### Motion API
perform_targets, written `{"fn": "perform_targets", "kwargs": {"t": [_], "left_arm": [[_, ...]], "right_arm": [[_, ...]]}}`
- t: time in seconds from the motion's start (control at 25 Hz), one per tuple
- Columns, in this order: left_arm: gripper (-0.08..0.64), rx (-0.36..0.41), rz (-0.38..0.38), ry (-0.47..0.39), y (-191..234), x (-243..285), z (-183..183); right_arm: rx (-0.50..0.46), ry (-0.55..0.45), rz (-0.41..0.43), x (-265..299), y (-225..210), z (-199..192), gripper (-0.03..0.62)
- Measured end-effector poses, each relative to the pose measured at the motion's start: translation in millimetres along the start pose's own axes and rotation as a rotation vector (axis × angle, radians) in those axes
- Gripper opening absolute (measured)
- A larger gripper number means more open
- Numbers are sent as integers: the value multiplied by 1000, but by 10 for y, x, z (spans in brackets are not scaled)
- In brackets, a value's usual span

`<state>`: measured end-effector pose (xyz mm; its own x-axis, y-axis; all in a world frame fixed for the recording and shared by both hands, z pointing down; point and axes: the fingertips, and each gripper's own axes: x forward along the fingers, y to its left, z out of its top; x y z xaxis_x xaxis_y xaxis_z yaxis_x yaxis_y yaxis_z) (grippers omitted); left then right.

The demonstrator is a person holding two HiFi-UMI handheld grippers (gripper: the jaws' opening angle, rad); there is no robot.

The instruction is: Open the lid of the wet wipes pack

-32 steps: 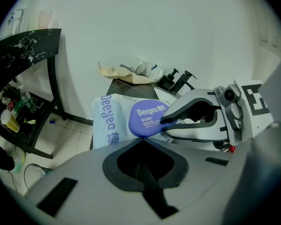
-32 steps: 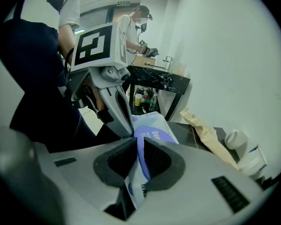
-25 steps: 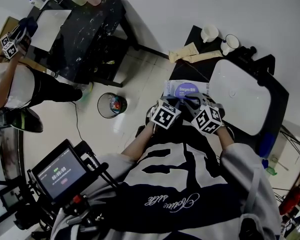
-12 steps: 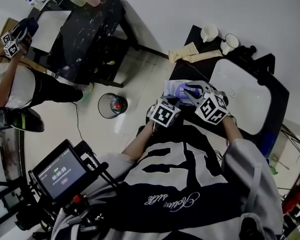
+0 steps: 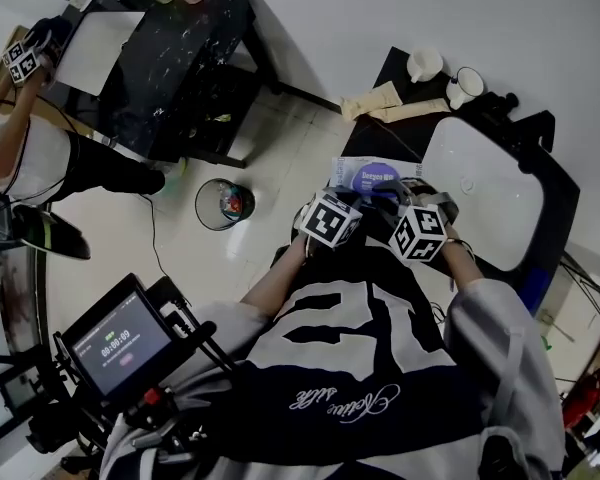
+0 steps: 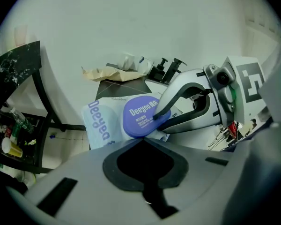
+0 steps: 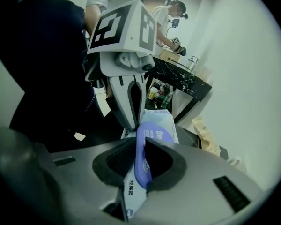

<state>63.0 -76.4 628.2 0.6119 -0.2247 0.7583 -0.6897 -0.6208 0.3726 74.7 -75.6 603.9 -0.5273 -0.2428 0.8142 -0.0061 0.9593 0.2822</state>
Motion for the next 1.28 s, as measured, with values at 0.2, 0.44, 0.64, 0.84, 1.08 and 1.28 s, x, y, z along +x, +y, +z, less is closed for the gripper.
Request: {"fn": "perform_targets", "kwargs": {"t": [0.2, 0.44, 0.64, 0.84, 1.08, 1.28], "left_arm": [[-2, 6, -1, 1, -6, -1, 1], [-2, 65, 5, 1, -13, 46, -12], [-2, 72, 4, -7, -21, 37, 7], [-2, 65, 10, 10, -15, 37, -25], [-2, 62, 12, -8, -3, 69, -16], [-2, 69, 9, 9, -10, 22, -16]], "right_arm": [[-148, 13, -66, 11, 30, 3, 60], [-97, -30, -124, -17, -5, 29, 54], [-80, -43, -124, -15, -20, 26, 55], [-68, -53, -136, -25, -38, 25, 63], [-66, -62, -142, -34, -51, 29, 75], [-10, -185, -262, -252, -277, 291, 32]]}}
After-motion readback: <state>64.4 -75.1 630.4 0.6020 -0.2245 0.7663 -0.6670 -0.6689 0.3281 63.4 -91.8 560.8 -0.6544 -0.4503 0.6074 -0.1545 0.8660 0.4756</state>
